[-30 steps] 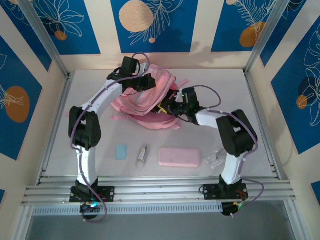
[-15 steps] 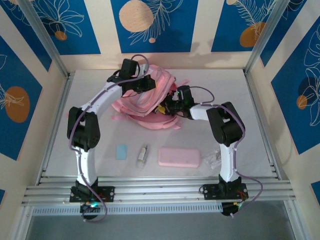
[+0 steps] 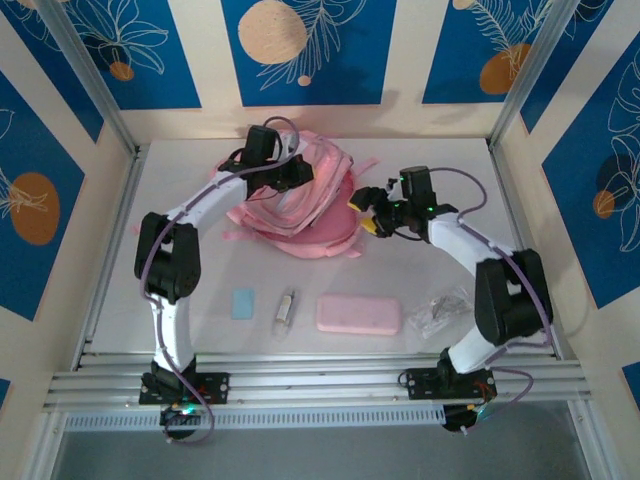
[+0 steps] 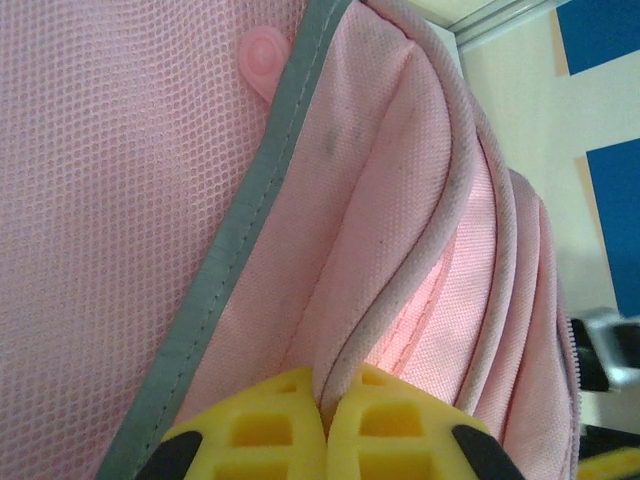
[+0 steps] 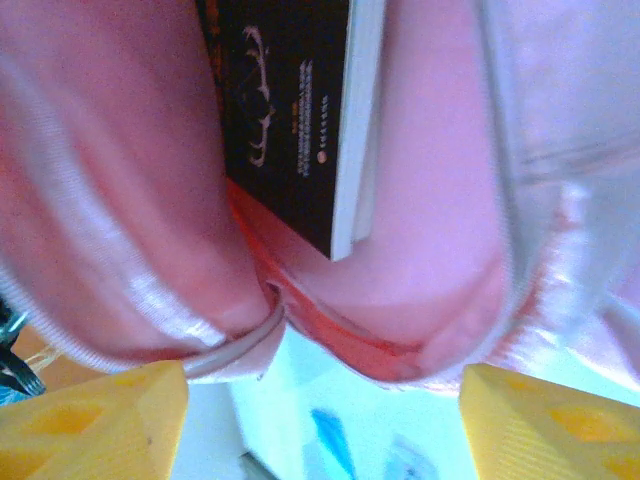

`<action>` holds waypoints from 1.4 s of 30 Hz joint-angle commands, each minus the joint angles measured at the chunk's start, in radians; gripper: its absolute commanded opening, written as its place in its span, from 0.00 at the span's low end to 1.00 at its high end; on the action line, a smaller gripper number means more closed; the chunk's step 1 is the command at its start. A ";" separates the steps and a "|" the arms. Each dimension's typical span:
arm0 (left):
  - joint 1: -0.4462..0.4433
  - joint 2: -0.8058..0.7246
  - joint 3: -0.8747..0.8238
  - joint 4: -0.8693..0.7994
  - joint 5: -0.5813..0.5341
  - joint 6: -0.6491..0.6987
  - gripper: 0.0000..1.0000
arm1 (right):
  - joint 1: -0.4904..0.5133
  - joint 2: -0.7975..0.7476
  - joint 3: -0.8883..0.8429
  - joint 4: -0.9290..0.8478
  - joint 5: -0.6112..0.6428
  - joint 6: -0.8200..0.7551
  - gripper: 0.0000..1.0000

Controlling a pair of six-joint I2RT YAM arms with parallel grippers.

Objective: Pack the student bag

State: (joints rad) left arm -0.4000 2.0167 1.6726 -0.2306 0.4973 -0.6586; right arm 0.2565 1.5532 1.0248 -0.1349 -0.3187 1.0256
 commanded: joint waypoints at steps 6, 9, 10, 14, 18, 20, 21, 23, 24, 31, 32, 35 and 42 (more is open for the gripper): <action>0.020 -0.100 -0.106 0.118 -0.034 -0.073 0.60 | 0.001 -0.184 0.054 -0.303 0.255 -0.175 0.99; 0.044 -0.158 -0.197 0.146 -0.040 -0.088 0.70 | -0.008 -0.184 0.054 -0.258 0.230 -0.188 0.99; 0.056 -0.175 -0.234 0.155 -0.044 -0.094 0.71 | -0.004 -0.186 0.047 -0.235 0.234 -0.192 0.99; 0.107 -0.258 -0.399 0.166 -0.087 -0.092 0.73 | 0.010 -0.166 0.018 -0.149 0.231 -0.199 0.99; 0.170 -0.319 -0.550 0.205 -0.100 -0.115 0.73 | 0.046 -0.155 -0.045 -0.026 0.256 -0.172 0.99; 0.195 -0.335 -0.602 0.215 -0.113 -0.118 0.73 | 0.070 -0.146 -0.057 0.004 0.279 -0.176 0.99; 0.205 -0.341 -0.624 0.215 -0.127 -0.116 0.73 | 0.081 -0.140 -0.057 0.007 0.291 -0.185 0.99; 0.228 -0.345 -0.672 0.236 -0.152 -0.127 0.73 | 0.110 -0.123 -0.046 0.000 0.312 -0.203 0.99; 0.236 -0.345 -0.696 0.258 -0.154 -0.138 0.73 | 0.119 -0.116 -0.041 -0.002 0.314 -0.207 0.99; 0.270 -0.323 -0.812 0.420 -0.197 -0.238 0.65 | 0.156 -0.055 0.002 -0.023 0.267 -0.198 1.00; 0.271 -0.324 -0.823 0.429 -0.215 -0.244 0.64 | 0.159 -0.048 0.009 -0.028 0.263 -0.199 1.00; 0.278 -0.337 -0.847 0.431 -0.241 -0.248 0.63 | 0.171 -0.036 0.021 -0.041 0.259 -0.204 0.99; 0.284 -0.420 -0.878 0.353 -0.331 -0.182 0.62 | 0.185 -0.014 0.034 -0.048 0.260 -0.211 0.98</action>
State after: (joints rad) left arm -0.1322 1.6424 0.8097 0.1444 0.2306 -0.8753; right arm 0.4351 1.5185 1.0309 -0.1711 -0.0414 0.8371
